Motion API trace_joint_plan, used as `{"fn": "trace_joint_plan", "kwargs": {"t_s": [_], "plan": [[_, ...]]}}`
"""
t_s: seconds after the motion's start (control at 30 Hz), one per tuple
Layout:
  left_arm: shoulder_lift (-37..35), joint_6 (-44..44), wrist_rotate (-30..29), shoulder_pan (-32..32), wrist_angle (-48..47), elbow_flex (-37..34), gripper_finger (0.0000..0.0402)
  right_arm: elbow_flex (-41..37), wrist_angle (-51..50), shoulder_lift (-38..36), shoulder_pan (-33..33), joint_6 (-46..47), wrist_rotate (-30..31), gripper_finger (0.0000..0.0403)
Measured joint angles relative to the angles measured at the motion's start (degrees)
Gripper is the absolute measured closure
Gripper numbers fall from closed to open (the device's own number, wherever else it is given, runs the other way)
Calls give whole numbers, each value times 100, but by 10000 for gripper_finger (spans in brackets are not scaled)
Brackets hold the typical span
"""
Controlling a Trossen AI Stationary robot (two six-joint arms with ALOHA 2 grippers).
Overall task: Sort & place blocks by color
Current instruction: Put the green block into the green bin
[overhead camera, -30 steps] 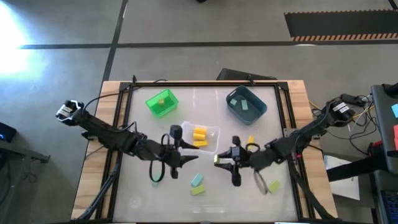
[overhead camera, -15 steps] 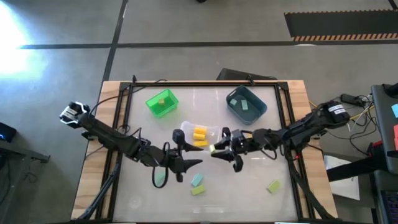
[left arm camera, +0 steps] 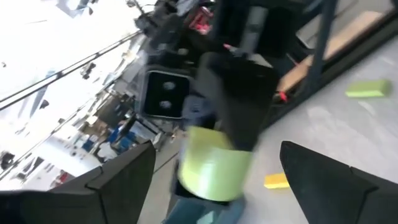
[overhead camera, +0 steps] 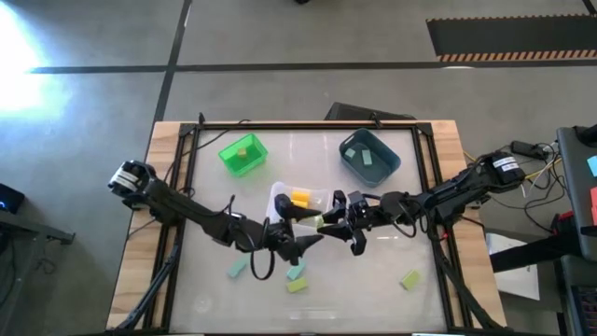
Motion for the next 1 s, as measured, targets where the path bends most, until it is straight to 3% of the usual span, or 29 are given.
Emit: {"fn": "trace_joint_plan", "kwargs": {"t_s": [0.17, 0.43, 0.8, 0.87, 1.0], "plan": [[-2, -21, 265, 99, 209, 2, 81, 0, -9, 0, 2, -9, 0, 284], [4, -26, 493, 231, 195, -79, 136, 0, -2, 0, 2, -2, 0, 284], [7, 36, 544, 236, 168, -80, 253, 2, 2, 0, 2, 91, 28, 284], [7, 18, 536, 237, 136, -79, 255, 2, -32, 0, 11, 77, 148, 273], [7, -183, 509, 251, 104, -81, 255, 2, -61, 0, 13, -21, 333, 213]]}}
